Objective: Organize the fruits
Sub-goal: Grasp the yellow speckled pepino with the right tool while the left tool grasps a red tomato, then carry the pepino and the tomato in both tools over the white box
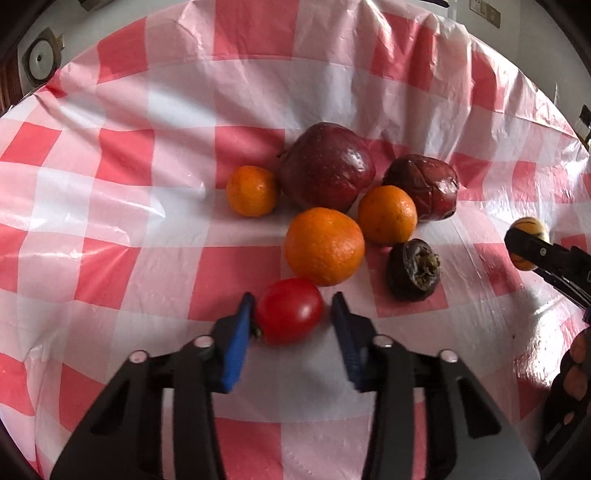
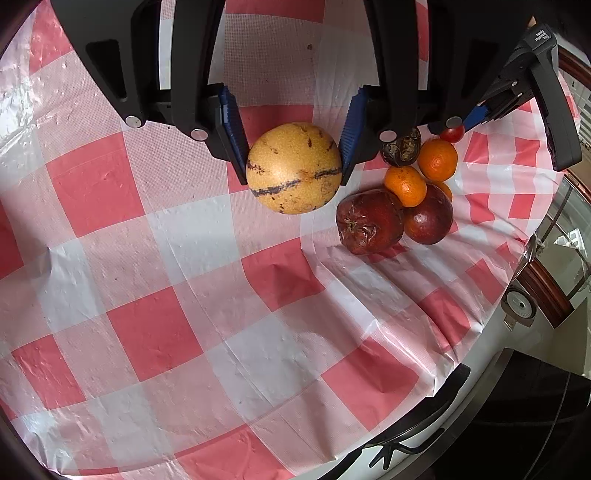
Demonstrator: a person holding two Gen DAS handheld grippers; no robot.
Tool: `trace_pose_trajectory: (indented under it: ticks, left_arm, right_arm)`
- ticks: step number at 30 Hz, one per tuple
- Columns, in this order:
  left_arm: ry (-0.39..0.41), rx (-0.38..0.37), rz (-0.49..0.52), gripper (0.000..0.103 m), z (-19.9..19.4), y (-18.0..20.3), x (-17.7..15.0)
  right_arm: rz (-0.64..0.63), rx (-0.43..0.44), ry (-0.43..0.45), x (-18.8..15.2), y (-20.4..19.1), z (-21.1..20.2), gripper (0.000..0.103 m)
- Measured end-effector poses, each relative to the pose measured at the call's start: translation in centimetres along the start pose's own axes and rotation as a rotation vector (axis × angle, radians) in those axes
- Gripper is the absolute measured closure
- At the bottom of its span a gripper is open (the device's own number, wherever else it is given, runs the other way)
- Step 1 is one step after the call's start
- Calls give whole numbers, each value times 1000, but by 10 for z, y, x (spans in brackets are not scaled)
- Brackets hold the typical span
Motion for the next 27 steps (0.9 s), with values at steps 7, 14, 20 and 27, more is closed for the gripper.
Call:
trace_pose_trajectory:
  ticks: [7,14,20,27]
  left_arm:
    - [32,-9,-29,68,-10,-9,-8]
    - [62,-13,-110,68,-21,-23,-15]
    - [95,-51,-241,68,-27,-51,-18]
    - [137,-8,-255,68,-65,-40,-53]
  right_arm:
    - [1,3,0,0,0,0,56]
    - [3,30,2,-1,1,0,56]
    - [27,37,4,0,5,0,56]
    - [45,27,23,-2,7,-5,56]
Point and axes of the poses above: each gripper's, at about its wrist camera, not at the fingertips, and z roughly the way its jaws point, y to its right, x to its top, the point moved 3 cm from there along z, roughly the way its jaws point, and after that the axes turned 8 degrees about -y, right-handed, at the moved point
